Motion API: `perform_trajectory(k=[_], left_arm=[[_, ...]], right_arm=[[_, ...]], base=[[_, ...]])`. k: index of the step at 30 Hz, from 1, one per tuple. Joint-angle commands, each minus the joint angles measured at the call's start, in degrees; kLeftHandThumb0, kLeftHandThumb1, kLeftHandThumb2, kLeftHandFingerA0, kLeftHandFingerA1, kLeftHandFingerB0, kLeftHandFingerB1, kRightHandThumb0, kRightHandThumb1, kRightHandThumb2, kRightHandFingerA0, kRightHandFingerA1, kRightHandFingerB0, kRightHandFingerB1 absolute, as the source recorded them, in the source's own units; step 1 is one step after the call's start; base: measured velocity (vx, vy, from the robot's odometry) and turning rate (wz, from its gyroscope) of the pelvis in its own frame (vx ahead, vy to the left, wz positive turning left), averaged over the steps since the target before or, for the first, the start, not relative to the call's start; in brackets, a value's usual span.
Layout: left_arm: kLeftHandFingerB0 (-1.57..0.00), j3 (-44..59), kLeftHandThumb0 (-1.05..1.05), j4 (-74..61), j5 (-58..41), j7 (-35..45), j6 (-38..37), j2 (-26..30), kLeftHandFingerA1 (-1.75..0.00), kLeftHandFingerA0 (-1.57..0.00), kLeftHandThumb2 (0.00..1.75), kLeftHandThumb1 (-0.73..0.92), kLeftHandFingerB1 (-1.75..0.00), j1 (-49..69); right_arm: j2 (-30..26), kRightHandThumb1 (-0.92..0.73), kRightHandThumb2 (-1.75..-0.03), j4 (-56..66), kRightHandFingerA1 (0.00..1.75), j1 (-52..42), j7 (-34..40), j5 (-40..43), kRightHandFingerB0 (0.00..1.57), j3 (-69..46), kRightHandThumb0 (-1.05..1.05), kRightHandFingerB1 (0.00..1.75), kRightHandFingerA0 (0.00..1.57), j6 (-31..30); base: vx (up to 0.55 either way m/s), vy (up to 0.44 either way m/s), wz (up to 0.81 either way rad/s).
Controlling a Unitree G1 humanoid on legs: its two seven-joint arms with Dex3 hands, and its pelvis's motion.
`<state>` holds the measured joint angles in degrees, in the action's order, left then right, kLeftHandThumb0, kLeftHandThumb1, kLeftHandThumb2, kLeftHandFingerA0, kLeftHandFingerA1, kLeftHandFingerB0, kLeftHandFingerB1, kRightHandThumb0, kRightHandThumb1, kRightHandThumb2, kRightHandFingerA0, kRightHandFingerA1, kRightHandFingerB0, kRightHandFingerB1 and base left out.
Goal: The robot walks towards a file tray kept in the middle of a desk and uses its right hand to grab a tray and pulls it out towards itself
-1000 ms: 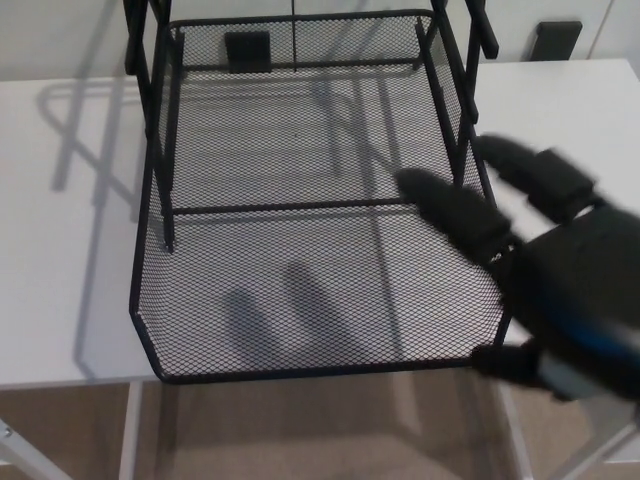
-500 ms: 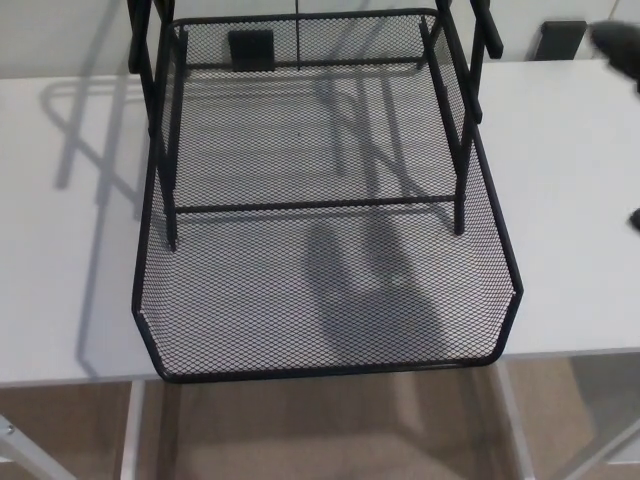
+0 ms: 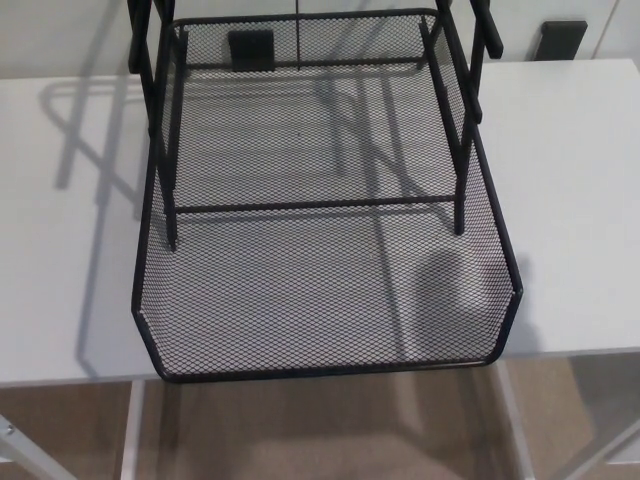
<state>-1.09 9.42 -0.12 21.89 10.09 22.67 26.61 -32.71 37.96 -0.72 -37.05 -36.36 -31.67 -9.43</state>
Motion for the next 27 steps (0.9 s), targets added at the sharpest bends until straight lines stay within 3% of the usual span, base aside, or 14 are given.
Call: perform_trajectory(k=[1, 3, 5, 7, 9, 11, 14, 20, 21, 23, 24, 27], left_arm=[[-0.15, 3.1, 0.02, 2.1, -0.9, 0.8, -1.3, 2.4, -0.32, -0.24, 0.6, 0.73, -0.27, -0.4], [-0.14, 3.1, 0.03, 2.0, -1.2, 0.9, -1.0, 2.2, -0.33, -0.24, 0.6, 0.73, -0.27, -0.6], [-0.14, 3.2, 0.03, 1.6, -1.3, 0.9, -0.6, 2.1, -0.33, -0.24, 0.6, 0.73, -0.27, -1.0], [-0.14, 3.2, 0.04, 2.0, -1.4, 1.1, -1.6, 2.0, -0.34, -0.24, 0.6, 0.73, -0.28, -0.7], [-0.14, 2.9, 0.04, 2.4, -1.1, 1.3, -2.8, 2.2, -0.34, -0.23, 0.6, 0.73, -0.28, -0.4], [-0.14, 3.4, 0.05, 1.9, -1.8, 1.7, -2.1, 2.2, -0.34, -0.25, 0.6, 0.73, -0.28, -0.4], [-0.14, 3.9, 0.04, 1.8, -2.0, 1.9, -1.5, 2.4, -0.34, -0.25, 0.6, 0.73, -0.28, -1.0], [-0.14, 4.3, 0.03, 2.2, -1.5, 1.4, -2.2, 2.4, -0.33, -0.24, 0.6, 0.73, -0.28, -1.3], [-0.14, 3.9, 0.03, 2.6, -1.0, 1.4, -2.9, 2.6, -0.34, -0.25, 0.6, 0.73, -0.28, -1.5], [-0.15, 3.9, 0.02, 2.8, -1.0, 1.2, -2.8, 2.1, -0.34, -0.25, 0.6, 0.72, -0.28, -1.4], [-0.15, 4.0, 0.03, 2.6, -1.2, 1.1, -2.6, 1.8, -0.34, -0.25, 0.6, 0.72, -0.28, -1.2], [-0.15, 4.8, 0.03, 1.7, -2.2, 1.2, -1.4, 1.3, -0.34, -0.24, 0.6, 0.72, -0.28, -0.9]], right_arm=[[15.8, -0.54, -0.57, -9.1, 1.27, -25.6, -17.6, 59.7, 0.86, -45.9, -0.54, 0.78, 0.96, 3.9], [15.9, -0.52, -0.56, -8.5, 1.28, -28.8, -20.0, 58.3, 0.87, -43.9, -0.52, 0.73, 0.9, 3.2], [17.2, -0.52, -0.56, -12.4, 0.92, -30.1, -21.8, 56.1, 0.9, -36.5, -0.47, 0.66, 0.99, 4.4], [18.8, -0.52, -0.56, -16.2, 0.95, -31.9, -19.0, 48.4, 0.92, -29.7, -0.51, 0.64, 0.98, 5.6], [18.4, -0.52, -0.56, -27.5, 1.0, -31.8, -13.2, 38.7, 0.87, -22.1, -0.5, 0.64, 0.94, 12.9], [17.0, -0.54, -0.57, -32.9, 0.99, -32.2, -6.6, 29.6, 0.85, -16.7, -0.47, 0.63, 0.92, 15.4], [14.7, -0.56, -0.57, -40.5, 0.96, -31.2, -1.6, 24.4, 0.81, -12.5, -0.51, 0.63, 0.89, 18.7], [11.9, -0.56, -0.57, -51.4, 0.87, -27.1, 8.7, 15.3, 0.77, -5.7, -0.55, 0.64, 0.87, 18.9], [12.6, -0.57, -0.57, -57.4, 0.71, -23.6, 12.0, 13.8, 0.66, -3.9, -0.53, 0.56, 0.72, 17.2], [12.7, -0.58, -0.58, -61.3, 0.65, -20.7, 15.4, 11.6, 0.53, -1.5, -0.56, 0.47, 0.6, 14.8], [12.7, -0.51, -0.65, -62.6, 0.65, -19.4, 16.3, 11.1, 0.45, -0.6, -0.65, 0.49, 0.49, 14.2], [13.8, -0.59, -0.57, -66.3, 0.56, -14.3, 18.6, 10.0, 0.32, 2.7, -0.6, 0.4, 0.36, 10.2]], base=[[0.0, 0.0, 0.0], [0.0, 0.0, 0.0], [0.0, 0.0, 0.0], [0.0, 0.0, 0.0], [0.0, 0.0, 0.0], [0.0, 0.0, 0.0], [0.0, 0.0, 0.0], [0.0, 0.0, 0.0], [0.0, 0.0, 0.0], [0.0, 0.0, 0.0], [0.0, 0.0, 0.0], [0.0, 0.0, 0.0]])
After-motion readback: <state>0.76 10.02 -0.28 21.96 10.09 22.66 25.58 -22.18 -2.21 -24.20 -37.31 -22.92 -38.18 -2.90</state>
